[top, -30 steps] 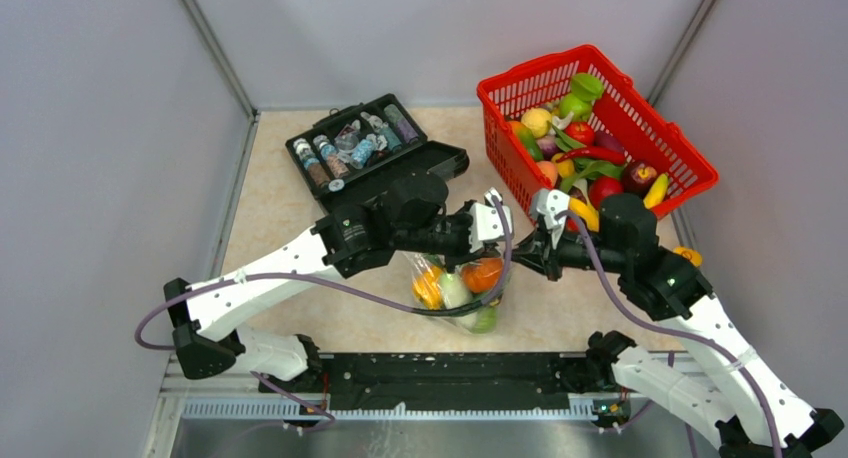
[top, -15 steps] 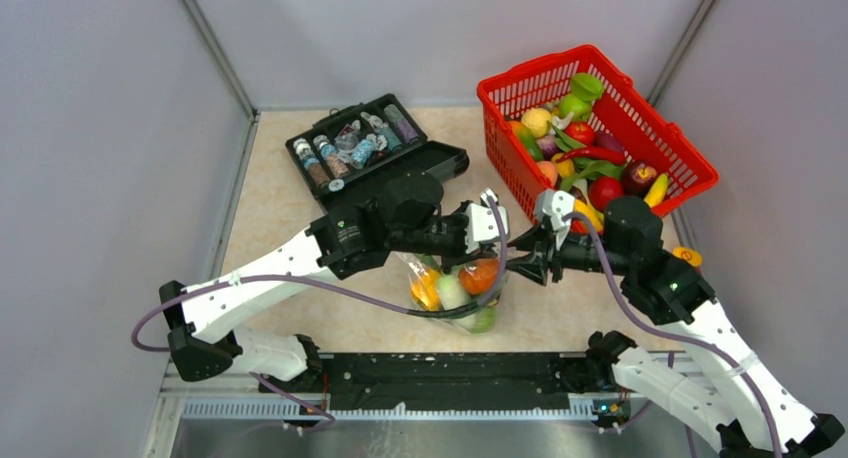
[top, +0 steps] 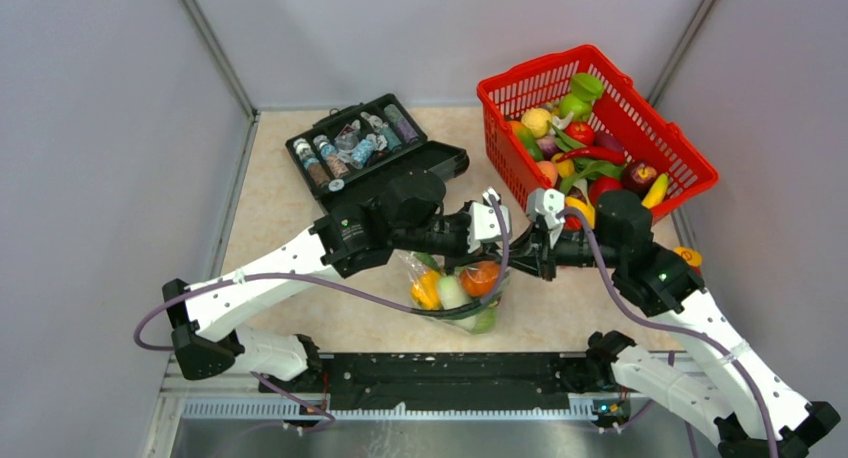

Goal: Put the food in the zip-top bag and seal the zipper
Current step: Zip the zipper food storage bag at the center of the board.

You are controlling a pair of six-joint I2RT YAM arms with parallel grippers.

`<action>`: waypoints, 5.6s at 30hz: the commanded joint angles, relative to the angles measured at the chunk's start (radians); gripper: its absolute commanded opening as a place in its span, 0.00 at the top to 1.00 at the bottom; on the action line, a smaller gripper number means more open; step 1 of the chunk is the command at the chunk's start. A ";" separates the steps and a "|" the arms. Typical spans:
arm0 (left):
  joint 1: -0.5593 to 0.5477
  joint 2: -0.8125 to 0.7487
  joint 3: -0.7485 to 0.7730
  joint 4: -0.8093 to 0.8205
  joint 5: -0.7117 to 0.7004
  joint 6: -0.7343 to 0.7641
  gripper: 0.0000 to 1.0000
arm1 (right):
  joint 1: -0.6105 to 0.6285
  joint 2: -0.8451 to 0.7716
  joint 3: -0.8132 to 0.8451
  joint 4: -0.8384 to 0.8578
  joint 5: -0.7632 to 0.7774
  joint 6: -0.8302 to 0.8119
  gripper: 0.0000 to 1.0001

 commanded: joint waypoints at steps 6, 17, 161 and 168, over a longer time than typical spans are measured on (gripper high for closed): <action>-0.008 -0.028 -0.019 0.068 0.022 -0.019 1.00 | 0.006 -0.009 -0.009 0.070 -0.049 0.000 1.00; -0.008 -0.094 -0.138 0.117 -0.087 -0.023 1.00 | 0.006 -0.076 -0.049 0.023 0.168 0.043 1.00; -0.004 -0.344 -0.323 0.187 -0.255 -0.005 1.00 | 0.019 0.120 0.200 0.006 -0.089 -0.054 0.26; -0.004 -0.322 -0.311 0.189 -0.244 -0.011 1.00 | 0.061 0.189 0.232 -0.002 -0.056 -0.086 0.39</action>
